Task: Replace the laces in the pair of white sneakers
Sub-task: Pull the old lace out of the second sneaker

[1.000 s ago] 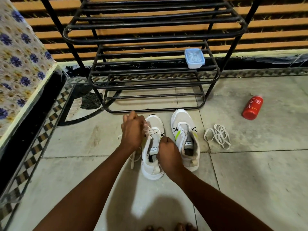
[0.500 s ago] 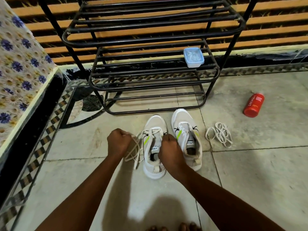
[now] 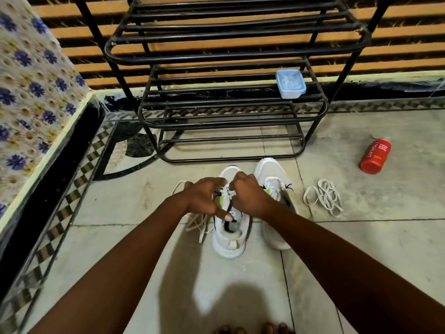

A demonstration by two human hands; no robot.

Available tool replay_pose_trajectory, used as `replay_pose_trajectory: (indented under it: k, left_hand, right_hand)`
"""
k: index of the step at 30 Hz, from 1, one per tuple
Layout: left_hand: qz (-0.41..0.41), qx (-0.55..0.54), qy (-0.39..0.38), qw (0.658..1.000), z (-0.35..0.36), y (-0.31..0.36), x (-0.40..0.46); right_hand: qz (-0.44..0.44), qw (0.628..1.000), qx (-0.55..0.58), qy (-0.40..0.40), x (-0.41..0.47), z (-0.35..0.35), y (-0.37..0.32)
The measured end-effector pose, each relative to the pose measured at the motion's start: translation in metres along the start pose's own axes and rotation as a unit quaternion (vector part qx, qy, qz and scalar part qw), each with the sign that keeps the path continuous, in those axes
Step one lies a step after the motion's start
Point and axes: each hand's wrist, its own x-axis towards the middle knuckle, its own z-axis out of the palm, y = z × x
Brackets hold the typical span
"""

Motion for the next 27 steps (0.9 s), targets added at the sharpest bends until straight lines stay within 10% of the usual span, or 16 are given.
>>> replay_pose_trajectory:
  k: [27]
  left_hand:
    - [-0.014, 0.131, 0.05, 0.99, 0.025, 0.002, 0.006]
  right_hand:
    - [0.007, 0.997, 0.045, -0.054, 0.0, -0.008, 0.003]
